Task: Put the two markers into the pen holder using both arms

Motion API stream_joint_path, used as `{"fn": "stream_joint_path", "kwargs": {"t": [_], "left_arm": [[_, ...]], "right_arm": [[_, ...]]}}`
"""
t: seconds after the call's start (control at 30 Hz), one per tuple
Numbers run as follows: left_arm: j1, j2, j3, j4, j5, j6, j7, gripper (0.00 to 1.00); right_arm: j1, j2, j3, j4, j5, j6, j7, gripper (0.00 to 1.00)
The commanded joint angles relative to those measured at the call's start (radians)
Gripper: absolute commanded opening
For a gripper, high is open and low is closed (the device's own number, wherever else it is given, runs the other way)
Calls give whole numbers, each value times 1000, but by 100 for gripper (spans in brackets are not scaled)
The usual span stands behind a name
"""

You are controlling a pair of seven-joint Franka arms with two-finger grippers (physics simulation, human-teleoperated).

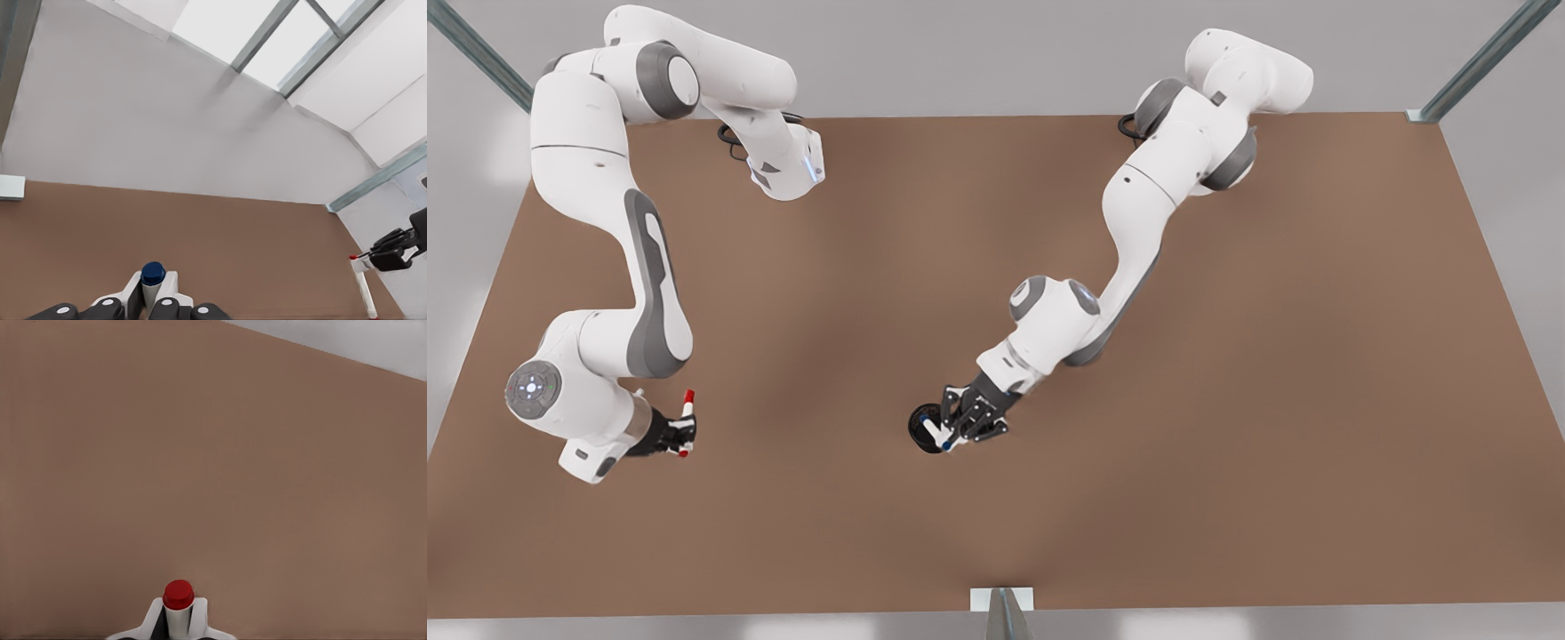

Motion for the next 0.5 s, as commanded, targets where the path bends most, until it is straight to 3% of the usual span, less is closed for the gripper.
{"fn": "stream_joint_path", "kwargs": {"t": [0.0,0.4,0.43,0.47], "left_arm": [[-6,1,3,-3,77,20,-73,21],[-57,65,57,-69,194,128,-73,21],[-61,65,72,-69,254,126,-78,100],[-69,59,72,-67,252,124,-85,100]], "right_arm": [[11,-25,14,1,-8,-66,125,25],[13,-34,40,26,-11,-106,159,24],[13,-34,40,26,-11,-106,159,24],[13,-34,40,26,-11,-106,159,24]]}}
